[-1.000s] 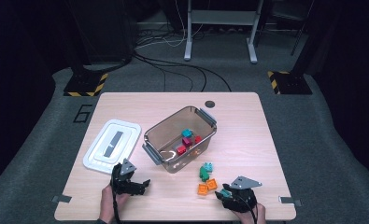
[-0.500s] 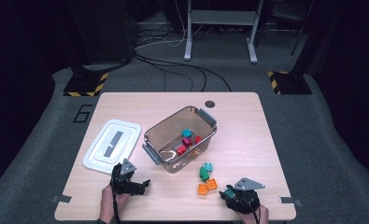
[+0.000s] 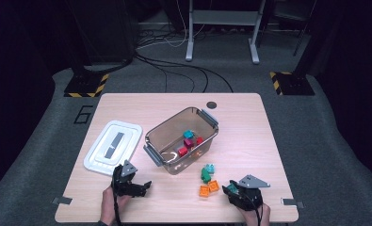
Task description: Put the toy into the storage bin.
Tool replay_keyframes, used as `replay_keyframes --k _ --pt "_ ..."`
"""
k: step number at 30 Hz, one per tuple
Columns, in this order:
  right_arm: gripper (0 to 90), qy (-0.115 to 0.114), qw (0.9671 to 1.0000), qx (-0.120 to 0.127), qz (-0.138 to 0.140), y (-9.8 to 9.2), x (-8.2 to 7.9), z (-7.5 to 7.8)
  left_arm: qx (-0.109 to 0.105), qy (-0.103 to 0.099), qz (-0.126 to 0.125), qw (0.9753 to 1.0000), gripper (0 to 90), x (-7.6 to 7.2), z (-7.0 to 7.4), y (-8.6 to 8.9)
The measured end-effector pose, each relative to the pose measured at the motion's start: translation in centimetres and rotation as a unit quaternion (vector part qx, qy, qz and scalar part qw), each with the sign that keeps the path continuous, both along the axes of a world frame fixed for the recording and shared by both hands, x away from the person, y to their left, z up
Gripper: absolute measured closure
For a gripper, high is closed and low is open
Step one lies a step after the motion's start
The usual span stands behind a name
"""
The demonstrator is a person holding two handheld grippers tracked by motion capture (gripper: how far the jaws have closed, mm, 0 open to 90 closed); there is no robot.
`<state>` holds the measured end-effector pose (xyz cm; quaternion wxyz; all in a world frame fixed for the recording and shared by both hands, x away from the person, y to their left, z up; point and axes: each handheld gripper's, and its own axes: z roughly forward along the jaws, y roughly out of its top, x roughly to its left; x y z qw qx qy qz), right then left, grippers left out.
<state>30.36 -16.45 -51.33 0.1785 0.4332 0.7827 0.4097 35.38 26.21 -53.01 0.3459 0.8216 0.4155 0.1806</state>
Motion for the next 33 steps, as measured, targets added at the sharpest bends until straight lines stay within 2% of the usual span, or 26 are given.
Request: replay_keyframes --k 10,21,33 --pt "58.2 -0.021 0.9996 0.014 -0.011 0.6 2.1 1.3 0.000 0.000 0.000 1.0000 2.1 0.0 0.0 0.0" --pt "58.3 -0.042 0.9988 0.019 -0.016 1.0 3.9 3.0 0.000 0.000 0.000 1.0000 2.1 0.0 0.0 0.0" --pt "58.3 -0.060 0.9979 0.019 -0.016 2.0 5.6 4.1 0.000 0.000 -0.001 1.0000 2.2 0.0 0.0 0.0"
